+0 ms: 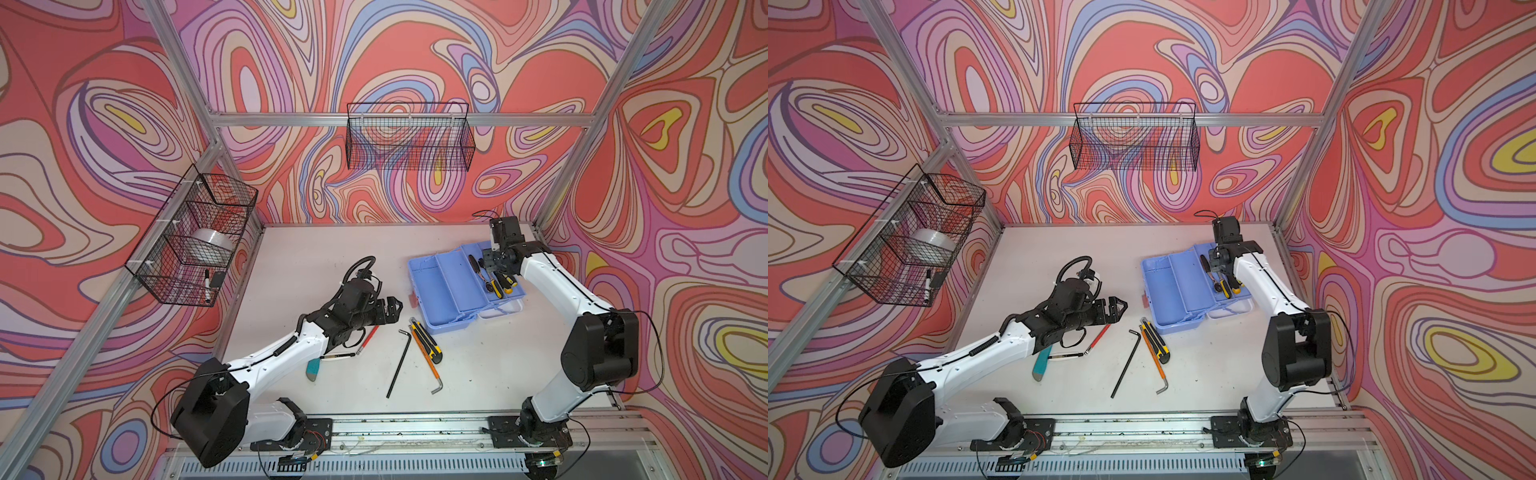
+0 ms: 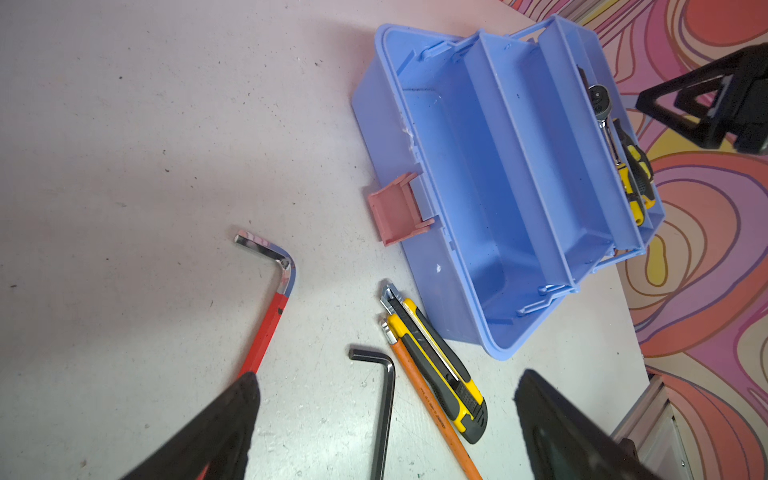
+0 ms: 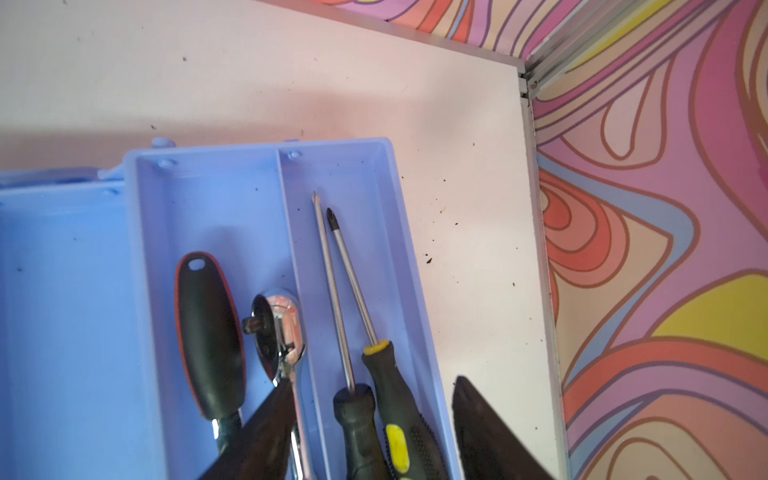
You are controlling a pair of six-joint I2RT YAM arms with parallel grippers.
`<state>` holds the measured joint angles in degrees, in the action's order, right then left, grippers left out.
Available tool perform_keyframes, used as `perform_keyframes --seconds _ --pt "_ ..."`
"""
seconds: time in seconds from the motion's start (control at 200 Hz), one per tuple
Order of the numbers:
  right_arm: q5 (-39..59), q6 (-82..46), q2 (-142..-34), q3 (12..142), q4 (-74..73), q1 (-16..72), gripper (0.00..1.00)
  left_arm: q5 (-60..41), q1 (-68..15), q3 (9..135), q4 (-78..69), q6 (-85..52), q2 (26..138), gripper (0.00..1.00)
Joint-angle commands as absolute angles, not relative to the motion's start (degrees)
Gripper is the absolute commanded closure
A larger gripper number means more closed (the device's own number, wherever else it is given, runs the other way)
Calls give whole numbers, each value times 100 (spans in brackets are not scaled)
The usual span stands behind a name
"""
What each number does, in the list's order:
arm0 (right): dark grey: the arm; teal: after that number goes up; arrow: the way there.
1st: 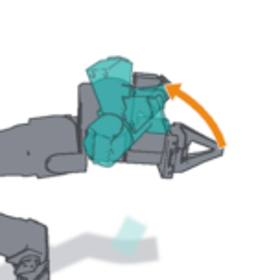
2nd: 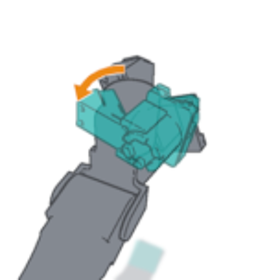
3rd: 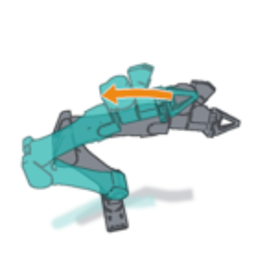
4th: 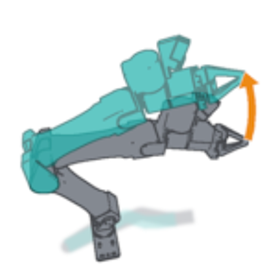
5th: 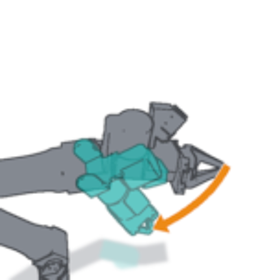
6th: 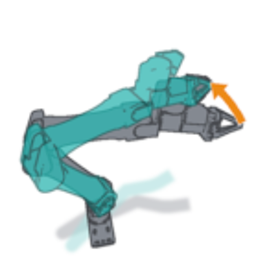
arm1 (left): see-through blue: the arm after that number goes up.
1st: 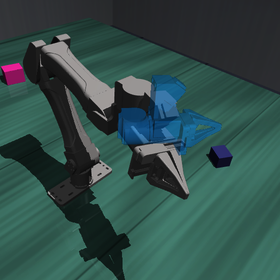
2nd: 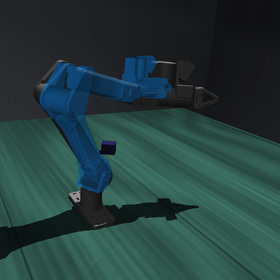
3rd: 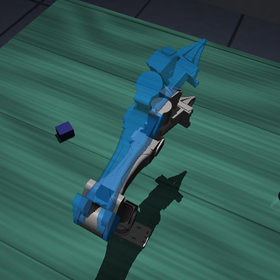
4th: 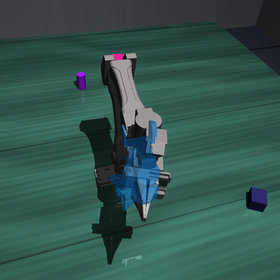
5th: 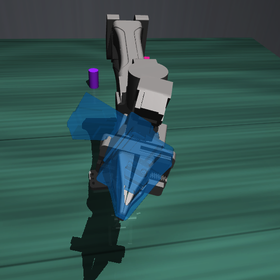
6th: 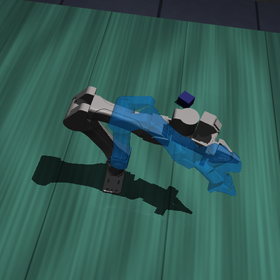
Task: Pack the tool kit
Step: 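Lower the black screwdriver beside the yellow-black screwdriver and open the right gripper, then raise the right gripper from the tray and swing it toward the utility knife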
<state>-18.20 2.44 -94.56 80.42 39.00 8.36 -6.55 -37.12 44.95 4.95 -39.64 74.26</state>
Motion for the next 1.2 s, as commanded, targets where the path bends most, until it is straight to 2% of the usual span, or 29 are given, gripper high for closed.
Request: perform_keyframes --seconds 0.0,0.461,0.621,0.851,1.197 --pt "-1834 -188 -9128 8048 4114 853 32 -592 -3683 4632 794 -3989 7506 3" --pt "-1210 -1047 -7755 6942 4136 1145 15 -385 -3683 4524 1045 -4008 7444 0" --pt "-1543 -1511 -7444 6610 4362 1804 15 -406 -3683 4478 1089 -4016 7427 0" --pt "-1785 -2403 -7075 6144 4604 2760 23 -61 -3678 4283 1272 -4074 7144 0" --pt "-2047 -3718 -6840 5487 4501 4220 29 338 -3683 4143 1662 -4093 6927 0"
